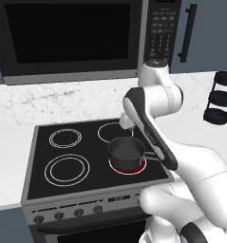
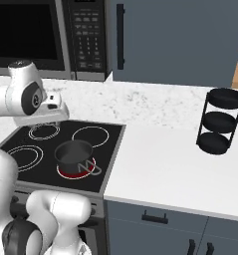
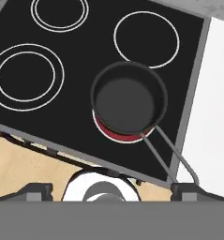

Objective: Turn off the front right burner of the stove.

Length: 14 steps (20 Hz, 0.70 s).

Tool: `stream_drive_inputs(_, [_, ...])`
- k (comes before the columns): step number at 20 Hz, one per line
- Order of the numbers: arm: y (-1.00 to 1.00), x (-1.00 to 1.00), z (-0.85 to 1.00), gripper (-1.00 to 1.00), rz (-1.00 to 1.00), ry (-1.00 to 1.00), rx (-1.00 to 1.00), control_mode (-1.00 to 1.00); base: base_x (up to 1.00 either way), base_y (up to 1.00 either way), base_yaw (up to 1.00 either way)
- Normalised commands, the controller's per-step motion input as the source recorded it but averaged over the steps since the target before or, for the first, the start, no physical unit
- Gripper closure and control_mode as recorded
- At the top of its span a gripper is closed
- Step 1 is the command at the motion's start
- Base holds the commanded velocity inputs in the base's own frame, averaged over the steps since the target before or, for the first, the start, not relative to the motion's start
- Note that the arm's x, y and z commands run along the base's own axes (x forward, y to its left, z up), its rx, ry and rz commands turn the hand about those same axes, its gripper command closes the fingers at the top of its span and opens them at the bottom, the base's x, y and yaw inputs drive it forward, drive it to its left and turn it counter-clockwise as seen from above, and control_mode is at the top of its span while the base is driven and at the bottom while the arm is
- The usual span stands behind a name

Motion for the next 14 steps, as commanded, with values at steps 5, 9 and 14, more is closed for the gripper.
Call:
stream_drive_inputs(5, [1.00, -0.93, -0.41, -1.00, 0.33, -0.05, -0.28, -1.00, 0.00, 0.00, 0.00])
stream_drive_inputs(9, [1.00, -0.96, -0.45, -1.00, 0.32, -0.10, -0.31, -1.00, 0.00, 0.00, 0.00])
stream_drive_inputs(14, [0.86, -0.99, -0.55, -1.00, 0.31, -0.13, -0.31, -1.00, 0.00, 0.00, 0.00])
